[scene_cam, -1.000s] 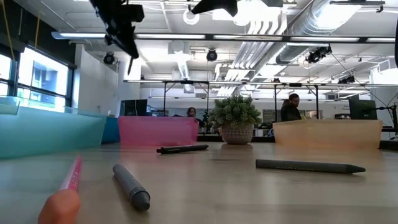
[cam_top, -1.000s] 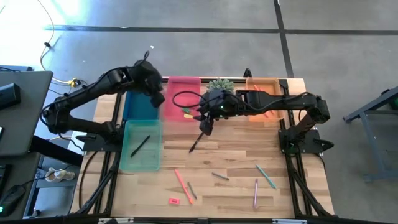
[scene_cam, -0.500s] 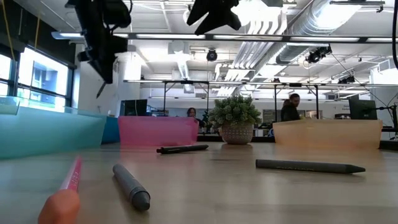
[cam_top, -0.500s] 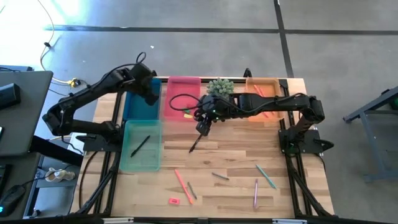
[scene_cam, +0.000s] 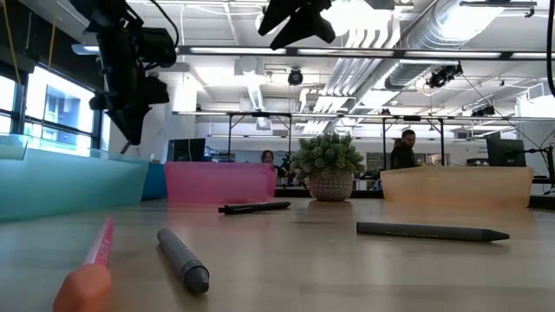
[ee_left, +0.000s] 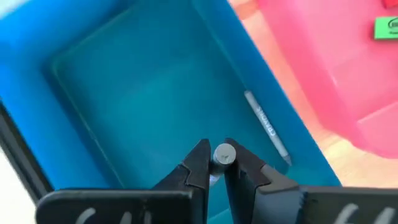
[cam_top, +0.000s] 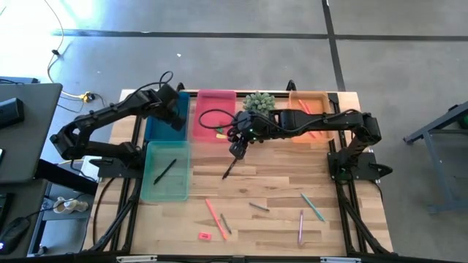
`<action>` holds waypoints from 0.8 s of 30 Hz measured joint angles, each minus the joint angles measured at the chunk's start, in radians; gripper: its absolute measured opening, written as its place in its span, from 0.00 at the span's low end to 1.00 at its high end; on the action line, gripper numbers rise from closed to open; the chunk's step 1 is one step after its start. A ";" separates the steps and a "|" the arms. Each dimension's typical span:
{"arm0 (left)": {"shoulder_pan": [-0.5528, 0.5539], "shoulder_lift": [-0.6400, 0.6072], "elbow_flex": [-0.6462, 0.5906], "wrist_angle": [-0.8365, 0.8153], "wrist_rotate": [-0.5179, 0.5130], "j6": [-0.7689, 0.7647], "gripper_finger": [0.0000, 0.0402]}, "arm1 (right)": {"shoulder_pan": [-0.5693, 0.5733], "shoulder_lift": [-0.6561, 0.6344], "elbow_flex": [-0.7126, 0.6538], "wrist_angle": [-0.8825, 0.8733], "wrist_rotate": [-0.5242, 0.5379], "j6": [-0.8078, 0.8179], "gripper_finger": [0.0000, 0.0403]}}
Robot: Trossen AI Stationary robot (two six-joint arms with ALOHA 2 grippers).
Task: Sort crayons/erasers/pens/pencils in bins
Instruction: Put the gray crayon into the blue bin
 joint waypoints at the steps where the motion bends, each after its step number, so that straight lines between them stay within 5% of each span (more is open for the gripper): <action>1: 0.000 0.001 -0.009 0.003 0.008 -0.008 0.05 | 0.000 0.000 0.000 0.000 0.000 0.004 0.41; 24: -0.001 0.002 -0.078 0.019 0.066 -0.088 0.05 | 0.083 0.037 0.000 -0.255 -0.013 0.206 0.41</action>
